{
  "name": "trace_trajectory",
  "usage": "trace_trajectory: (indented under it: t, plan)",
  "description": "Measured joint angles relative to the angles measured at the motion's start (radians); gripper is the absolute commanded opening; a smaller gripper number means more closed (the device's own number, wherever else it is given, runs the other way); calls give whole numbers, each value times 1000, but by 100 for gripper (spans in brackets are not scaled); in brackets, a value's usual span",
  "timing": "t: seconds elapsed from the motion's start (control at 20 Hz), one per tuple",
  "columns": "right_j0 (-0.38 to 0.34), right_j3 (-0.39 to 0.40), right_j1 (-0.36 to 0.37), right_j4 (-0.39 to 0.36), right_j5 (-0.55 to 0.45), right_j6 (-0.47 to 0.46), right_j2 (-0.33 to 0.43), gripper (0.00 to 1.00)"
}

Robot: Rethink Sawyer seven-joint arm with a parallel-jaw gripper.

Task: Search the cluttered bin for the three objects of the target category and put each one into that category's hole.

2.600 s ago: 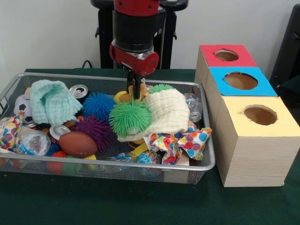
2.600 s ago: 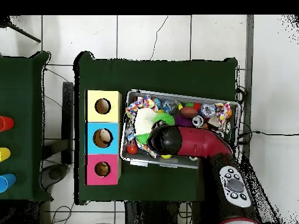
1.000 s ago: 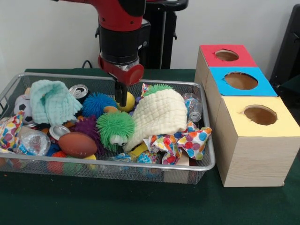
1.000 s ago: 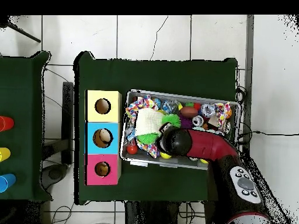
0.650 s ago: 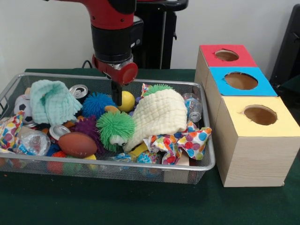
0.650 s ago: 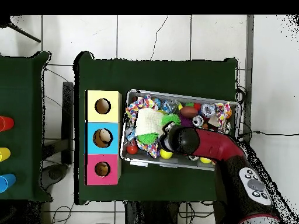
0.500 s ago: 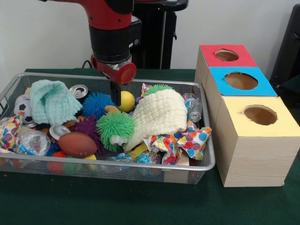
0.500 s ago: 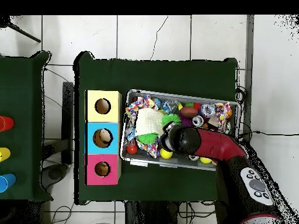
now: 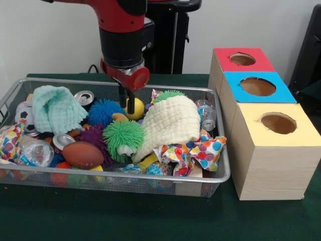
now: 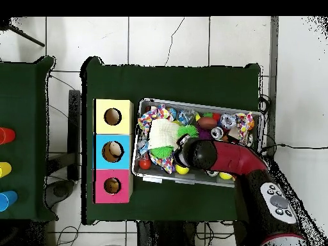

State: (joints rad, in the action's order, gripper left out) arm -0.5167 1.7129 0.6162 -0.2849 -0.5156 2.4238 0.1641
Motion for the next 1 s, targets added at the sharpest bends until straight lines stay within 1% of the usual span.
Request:
trace_trajectory:
  t: [0.3, 0.55, 0.8, 1.0]
  plan:
    - [26, -1, -1, -27, 0, 0, -2, 100]
    - [64, -11, -4, -59, 0, 0, -10, 100]
    - [84, -31, -31, -97, 0, 0, -20, 100]
    - [90, -53, -62, -131, 2, 0, -43, 100]
